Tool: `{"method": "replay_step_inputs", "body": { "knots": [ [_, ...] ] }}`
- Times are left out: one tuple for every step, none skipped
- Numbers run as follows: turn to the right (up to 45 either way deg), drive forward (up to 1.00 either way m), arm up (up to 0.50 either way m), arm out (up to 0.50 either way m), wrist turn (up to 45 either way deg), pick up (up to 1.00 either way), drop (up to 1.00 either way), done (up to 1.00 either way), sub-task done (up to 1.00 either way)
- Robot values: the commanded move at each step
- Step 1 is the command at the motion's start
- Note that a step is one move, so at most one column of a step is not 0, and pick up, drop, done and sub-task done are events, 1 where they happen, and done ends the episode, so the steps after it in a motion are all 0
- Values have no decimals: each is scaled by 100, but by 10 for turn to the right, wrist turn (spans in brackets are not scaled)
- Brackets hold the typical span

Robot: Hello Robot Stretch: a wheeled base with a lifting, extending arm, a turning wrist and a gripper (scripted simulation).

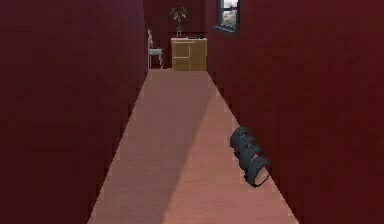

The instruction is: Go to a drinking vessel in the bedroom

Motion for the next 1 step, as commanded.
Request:
{"method": "replay_step_inputs", "body": {
  "knots": [
    [0,100,0,0,0,0,0,0,0]
  ]
}}
